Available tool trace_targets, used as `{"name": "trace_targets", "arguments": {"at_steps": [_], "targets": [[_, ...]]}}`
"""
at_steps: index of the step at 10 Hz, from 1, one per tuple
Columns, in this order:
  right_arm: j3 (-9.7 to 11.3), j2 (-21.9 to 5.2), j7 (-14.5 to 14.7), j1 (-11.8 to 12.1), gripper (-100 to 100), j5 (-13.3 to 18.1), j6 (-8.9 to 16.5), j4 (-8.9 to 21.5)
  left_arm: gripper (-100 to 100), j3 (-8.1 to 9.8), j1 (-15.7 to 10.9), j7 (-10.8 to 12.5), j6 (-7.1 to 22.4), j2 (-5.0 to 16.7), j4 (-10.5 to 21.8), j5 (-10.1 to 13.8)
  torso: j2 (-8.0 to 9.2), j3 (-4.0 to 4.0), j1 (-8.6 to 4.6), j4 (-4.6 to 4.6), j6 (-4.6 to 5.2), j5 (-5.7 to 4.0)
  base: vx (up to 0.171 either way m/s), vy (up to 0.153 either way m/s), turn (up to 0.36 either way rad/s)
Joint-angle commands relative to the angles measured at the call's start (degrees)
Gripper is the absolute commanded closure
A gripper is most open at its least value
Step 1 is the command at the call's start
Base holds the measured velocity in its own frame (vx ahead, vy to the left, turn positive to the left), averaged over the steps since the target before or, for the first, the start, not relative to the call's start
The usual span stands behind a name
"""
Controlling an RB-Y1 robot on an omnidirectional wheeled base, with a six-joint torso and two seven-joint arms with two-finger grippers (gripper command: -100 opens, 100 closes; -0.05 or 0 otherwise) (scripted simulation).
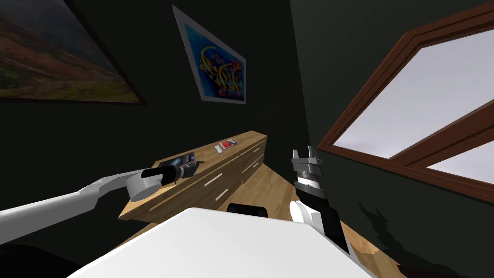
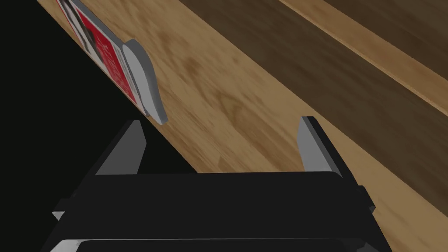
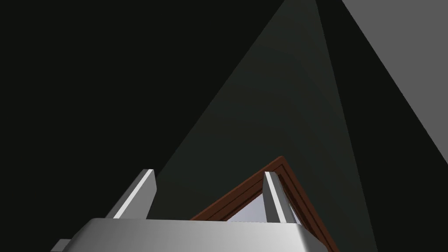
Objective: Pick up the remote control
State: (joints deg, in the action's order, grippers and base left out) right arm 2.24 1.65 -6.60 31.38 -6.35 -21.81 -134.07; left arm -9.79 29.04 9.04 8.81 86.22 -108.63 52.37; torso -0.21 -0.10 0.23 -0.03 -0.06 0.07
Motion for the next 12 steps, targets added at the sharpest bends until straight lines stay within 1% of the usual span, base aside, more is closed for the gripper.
{"name": "trace_targets", "arguments": {"at_steps": [1,2,3,4,5,6,7,8,9,10,11,12], "targets": [[0.0,0.0,0.0,0.0,0,0.0,0.0,0.0,-100,-0.68,0.3,0.3,2.2,2.9,1.0,2.9,0.00,0.00,0.00,0.00,0.00,0.00,0.004,0.047,-0.356],[0.0,0.0,0.0,0.0,0,0.0,0.0,0.0,-100,-0.68,0.3,0.3,2.2,4.2,1.0,4.1,-0.01,-0.01,0.01,-0.01,0.05,0.00,-0.002,0.049,-0.202],[0.0,0.0,0.0,0.0,0,0.0,0.0,0.0,-100,-1.72,0.3,0.5,3.7,6.0,2.1,5.9,0.00,0.00,0.02,0.00,-0.01,0.01,0.007,0.049,-0.357],[0.0,0.0,0.0,0.0,0,0.0,0.0,0.0,-100,-1.72,0.3,0.5,3.7,7.7,2.1,7.5,-0.04,-0.02,0.02,-0.01,0.06,0.01,0.008,0.049,-0.209],[0.0,0.0,0.0,0.0,0,0.0,0.0,0.0,-100,-1.72,0.3,0.5,3.7,7.8,2.1,7.5,-0.04,-0.02,0.02,-0.01,-0.03,0.01,0.006,0.020,0.026],[0.0,0.0,0.0,0.0,0,0.0,0.0,0.0,-100,-2.82,0.5,0.6,5.1,9.8,3.2,9.6,-0.02,-0.01,-0.08,0.00,-0.06,0.00,0.019,0.018,-0.358],[0.0,0.0,0.0,0.0,0,0.0,0.0,0.0,-100,-2.82,0.5,0.6,5.1,10.8,3.2,10.7,-0.07,-0.04,-0.10,-0.02,0.06,-0.02,0.017,0.039,-0.229],[0.0,0.0,0.0,0.0,0,0.0,0.0,0.0,-100,-3.98,0.7,0.6,6.3,12.6,4.2,12.6,-0.09,-0.05,-0.05,-0.02,-0.02,-0.01,0.027,0.049,-0.369],[0.0,0.0,0.0,0.0,0,0.0,0.0,0.0,-100,-3.98,0.7,0.6,6.3,13.5,4.2,13.7,-0.12,-0.07,0.00,-0.03,0.04,0.00,0.019,0.056,-0.157],[0.0,0.0,0.0,0.0,0,0.0,0.0,0.0,-100,-5.18,1.0,0.6,7.5,16.0,5.1,15.8,-0.11,-0.06,0.02,-0.02,-0.05,0.02,0.039,0.053,-0.314],[0.0,0.0,0.0,0.0,0,0.0,0.0,0.0,-100,-6.40,1.3,0.6,8.6,17.9,6.0,18.0,-0.17,-0.10,0.02,-0.04,0.03,0.01,0.067,0.078,-0.442],[0.0,0.0,0.0,0.0,0,0.0,0.0,0.0,-100,-6.40,1.3,0.6,8.6,18.3,6.0,19.5,-0.27,-0.16,0.10,-0.06,0.02,0.03,0.046,0.074,-0.256]]}}
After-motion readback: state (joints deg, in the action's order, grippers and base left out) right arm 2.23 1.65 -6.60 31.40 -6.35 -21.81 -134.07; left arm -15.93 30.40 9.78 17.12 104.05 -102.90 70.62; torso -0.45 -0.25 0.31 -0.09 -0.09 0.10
